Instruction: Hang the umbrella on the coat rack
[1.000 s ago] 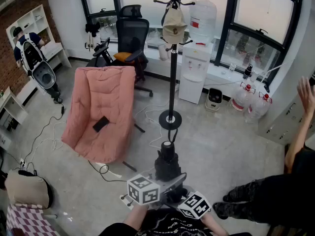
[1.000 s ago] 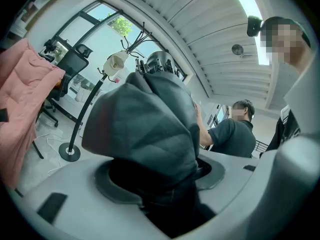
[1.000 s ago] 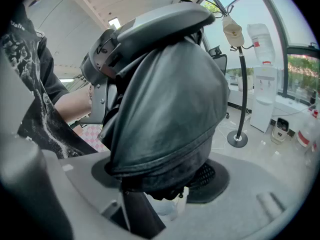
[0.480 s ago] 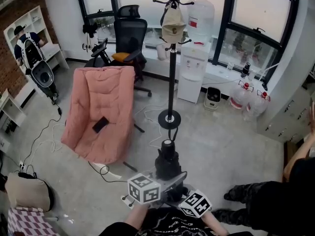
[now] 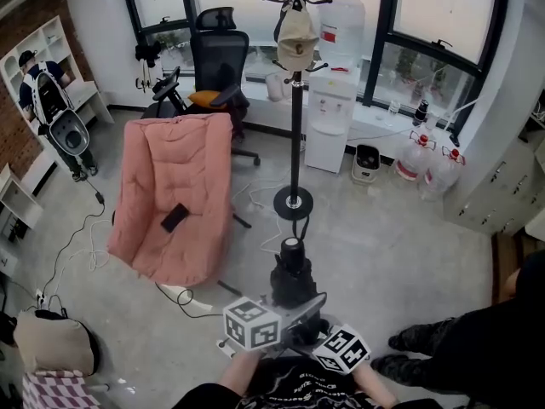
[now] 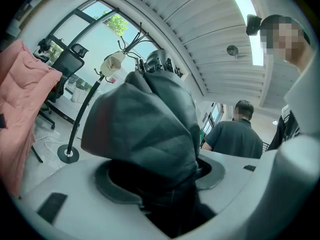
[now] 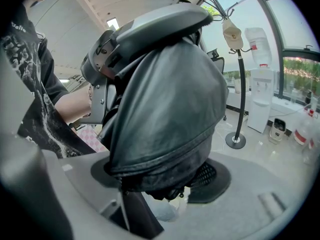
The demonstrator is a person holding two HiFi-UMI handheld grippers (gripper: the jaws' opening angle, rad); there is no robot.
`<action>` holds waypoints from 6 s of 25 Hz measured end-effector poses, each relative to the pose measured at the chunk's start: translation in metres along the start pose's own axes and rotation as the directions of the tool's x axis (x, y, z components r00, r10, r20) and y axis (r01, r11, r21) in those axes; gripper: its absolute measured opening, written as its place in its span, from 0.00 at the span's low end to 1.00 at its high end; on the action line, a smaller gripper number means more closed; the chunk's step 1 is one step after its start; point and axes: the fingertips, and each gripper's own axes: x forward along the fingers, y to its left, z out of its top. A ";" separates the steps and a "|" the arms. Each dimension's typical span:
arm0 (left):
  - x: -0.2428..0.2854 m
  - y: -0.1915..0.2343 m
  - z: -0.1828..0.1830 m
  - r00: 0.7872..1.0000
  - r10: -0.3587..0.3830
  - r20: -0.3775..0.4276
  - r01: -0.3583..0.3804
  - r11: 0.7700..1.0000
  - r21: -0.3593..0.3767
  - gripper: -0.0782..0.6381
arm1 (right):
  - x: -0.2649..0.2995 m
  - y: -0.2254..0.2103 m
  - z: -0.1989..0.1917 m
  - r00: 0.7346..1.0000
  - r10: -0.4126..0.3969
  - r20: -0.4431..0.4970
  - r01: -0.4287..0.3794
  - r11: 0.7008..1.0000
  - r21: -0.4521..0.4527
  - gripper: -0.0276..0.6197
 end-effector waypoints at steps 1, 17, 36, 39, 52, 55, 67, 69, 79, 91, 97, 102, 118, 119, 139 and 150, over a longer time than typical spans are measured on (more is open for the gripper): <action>-0.002 0.001 -0.001 1.000 -0.005 -0.004 0.005 1.000 0.002 0.50 | 0.002 0.001 0.000 1.000 -0.005 0.002 0.005 1.000 0.002 0.54; -0.026 0.004 -0.010 0.997 -0.067 -0.031 0.066 0.998 -0.014 0.50 | 0.021 0.021 -0.002 0.998 -0.060 -0.008 0.061 0.997 0.038 0.54; 0.001 0.052 0.010 1.000 0.030 -0.010 -0.030 0.999 -0.031 0.50 | 0.036 -0.025 0.014 0.999 0.032 -0.039 -0.032 0.999 0.000 0.54; 0.015 0.062 0.016 0.999 0.044 -0.005 -0.044 0.998 -0.043 0.50 | 0.035 -0.042 0.017 0.997 0.047 -0.053 -0.047 0.999 -0.004 0.54; 0.079 0.108 0.052 0.995 0.101 -0.007 -0.101 0.992 -0.073 0.50 | 0.029 -0.120 0.045 0.991 0.110 -0.081 -0.111 0.994 -0.004 0.54; 0.093 0.115 0.060 0.993 0.116 -0.006 -0.116 0.991 -0.074 0.50 | 0.027 -0.136 0.050 0.989 0.125 -0.083 -0.126 0.992 -0.009 0.54; 0.147 0.133 0.081 0.988 0.154 0.010 -0.153 0.986 -0.067 0.50 | 0.010 -0.194 0.063 0.984 0.156 -0.085 -0.160 0.986 -0.040 0.54; 0.155 0.134 0.084 0.987 0.159 0.017 -0.158 0.985 -0.068 0.50 | 0.005 -0.203 0.064 0.983 0.159 -0.087 -0.163 0.985 -0.049 0.54; 0.182 0.140 0.090 0.982 0.185 0.036 -0.182 0.980 -0.079 0.50 | -0.008 -0.230 0.064 0.979 0.180 -0.101 -0.187 0.980 -0.067 0.54; 0.184 0.151 0.095 0.977 0.206 0.048 -0.201 0.975 -0.094 0.50 | -0.003 -0.240 0.068 0.974 0.193 -0.118 -0.204 0.976 -0.083 0.54; 0.194 0.163 0.105 0.981 0.191 0.032 -0.188 0.979 -0.083 0.50 | 0.003 -0.254 0.079 0.978 0.180 -0.106 -0.188 0.979 -0.075 0.54; 0.198 0.181 0.117 0.982 0.188 0.024 -0.186 0.979 -0.080 0.50 | 0.015 -0.267 0.092 0.978 0.178 -0.105 -0.186 0.980 -0.069 0.54; 0.204 0.255 0.166 0.983 0.186 0.005 -0.185 0.979 -0.089 0.50 | 0.065 -0.311 0.150 0.978 0.178 -0.104 -0.183 0.982 -0.040 0.55; 0.204 0.260 0.170 0.982 0.186 0.004 -0.185 0.979 -0.088 0.50 | 0.069 -0.314 0.155 0.979 0.177 -0.104 -0.182 0.983 -0.038 0.55; 0.205 0.342 0.234 0.994 0.053 -0.101 -0.057 0.998 -0.035 0.50 | 0.145 -0.359 0.238 0.997 0.060 -0.050 -0.058 0.998 0.039 0.55; 0.204 0.360 0.254 0.995 -0.026 -0.100 0.025 1.000 -0.011 0.50 | 0.165 -0.375 0.259 0.999 -0.025 -0.043 0.027 0.999 0.047 0.55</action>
